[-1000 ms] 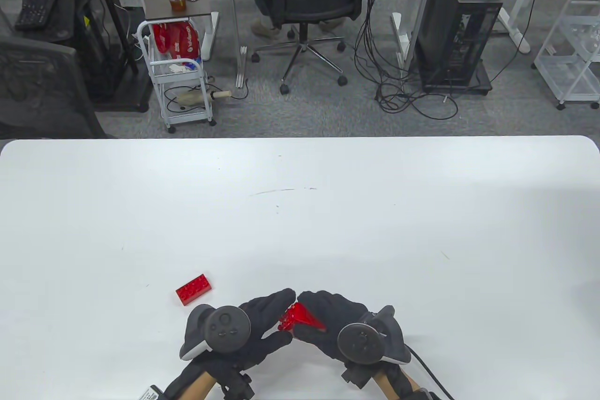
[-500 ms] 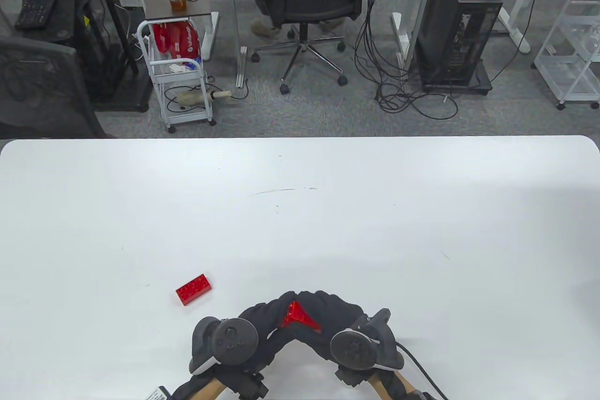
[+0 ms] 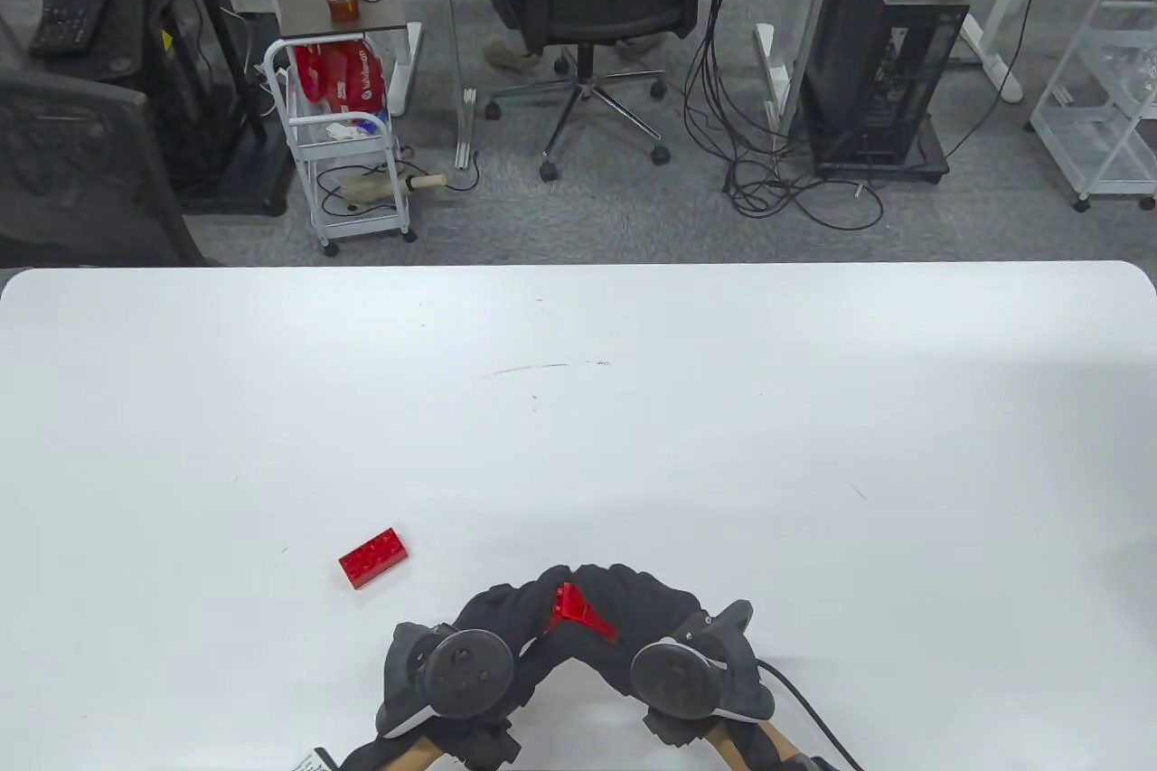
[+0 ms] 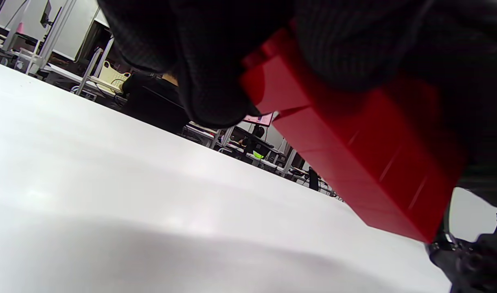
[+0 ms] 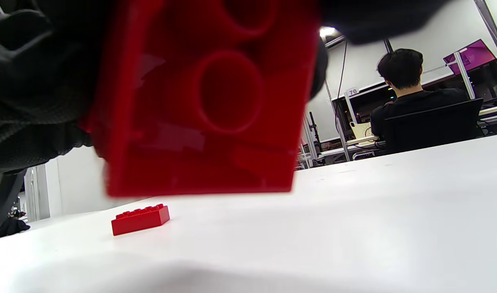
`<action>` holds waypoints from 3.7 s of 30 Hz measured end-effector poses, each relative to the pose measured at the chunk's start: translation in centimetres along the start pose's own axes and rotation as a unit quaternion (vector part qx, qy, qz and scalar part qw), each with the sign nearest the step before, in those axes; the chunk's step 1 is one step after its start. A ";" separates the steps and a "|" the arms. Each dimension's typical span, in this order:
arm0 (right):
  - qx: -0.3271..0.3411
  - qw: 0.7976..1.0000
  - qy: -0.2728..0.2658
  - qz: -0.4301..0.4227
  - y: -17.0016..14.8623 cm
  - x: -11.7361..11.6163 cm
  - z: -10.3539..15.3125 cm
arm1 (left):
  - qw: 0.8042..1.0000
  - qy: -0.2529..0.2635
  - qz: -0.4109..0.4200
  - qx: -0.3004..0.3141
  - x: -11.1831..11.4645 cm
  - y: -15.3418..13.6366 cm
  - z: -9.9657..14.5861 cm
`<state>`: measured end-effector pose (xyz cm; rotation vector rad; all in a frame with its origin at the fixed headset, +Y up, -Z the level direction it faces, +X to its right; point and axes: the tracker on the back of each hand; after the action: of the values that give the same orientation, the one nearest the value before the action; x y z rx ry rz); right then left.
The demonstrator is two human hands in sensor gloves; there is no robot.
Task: Separate stacked toy bricks from each other
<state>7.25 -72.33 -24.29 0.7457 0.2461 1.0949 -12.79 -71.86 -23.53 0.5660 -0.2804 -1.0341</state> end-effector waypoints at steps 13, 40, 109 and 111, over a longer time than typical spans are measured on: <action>-0.029 0.999 -0.006 0.016 -2.0 0.2 0.2 | 0.995 0.032 -0.036 -0.089 -3.1 -4.1 0.7; -0.075 0.996 -0.037 0.019 -5.2 2.1 0.8 | 0.923 -0.162 -0.193 -0.292 -3.5 -9.3 0.6; 0.015 0.996 0.056 -0.073 0.1 0.1 0.2 | 0.995 -0.078 0.065 -0.020 -0.8 0.3 0.4; 0.014 0.996 0.050 -0.069 0.3 0.1 0.3 | 0.996 -0.068 0.058 -0.021 -0.6 0.6 0.5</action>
<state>7.25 -72.33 -23.86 0.6892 0.3931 0.9998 -12.88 -71.21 -22.73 0.4359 -0.4068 -0.9647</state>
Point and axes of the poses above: the tracker on the back of each hand, its own y axis roughly to the thumb side, its own z axis roughly from the fingertips to the wrist, x = y × z, and after that the axes turned 4 degrees about x, right-handed
